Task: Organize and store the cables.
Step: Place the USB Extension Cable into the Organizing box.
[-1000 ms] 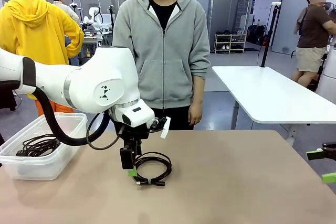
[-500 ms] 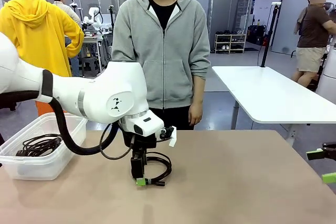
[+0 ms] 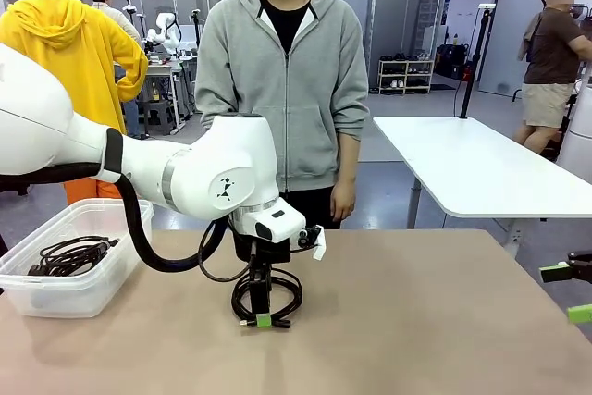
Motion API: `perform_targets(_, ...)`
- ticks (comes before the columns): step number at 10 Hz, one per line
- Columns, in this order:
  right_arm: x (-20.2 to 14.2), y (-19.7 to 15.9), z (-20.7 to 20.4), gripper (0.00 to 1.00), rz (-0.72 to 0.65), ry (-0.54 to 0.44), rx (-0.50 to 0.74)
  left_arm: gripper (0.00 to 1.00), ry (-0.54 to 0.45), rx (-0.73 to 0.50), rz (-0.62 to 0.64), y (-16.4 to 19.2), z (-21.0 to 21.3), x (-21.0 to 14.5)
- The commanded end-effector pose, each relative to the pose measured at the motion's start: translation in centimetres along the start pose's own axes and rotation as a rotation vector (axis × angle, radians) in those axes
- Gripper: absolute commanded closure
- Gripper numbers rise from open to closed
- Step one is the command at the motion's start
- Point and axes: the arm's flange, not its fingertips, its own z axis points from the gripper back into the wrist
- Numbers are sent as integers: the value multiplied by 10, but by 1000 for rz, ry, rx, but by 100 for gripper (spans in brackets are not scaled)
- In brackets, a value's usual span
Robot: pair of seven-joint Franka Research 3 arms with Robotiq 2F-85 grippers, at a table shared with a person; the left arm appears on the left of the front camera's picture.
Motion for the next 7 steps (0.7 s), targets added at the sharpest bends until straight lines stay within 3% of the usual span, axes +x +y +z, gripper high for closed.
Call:
perform_targets(1,-1,0,1,0,8,-7,4,0,12,15,37,3,-5,-2)
perform_targets(7,-1,0,1,0,8,-7,4,0,7,45,-30,31,-38,-14)
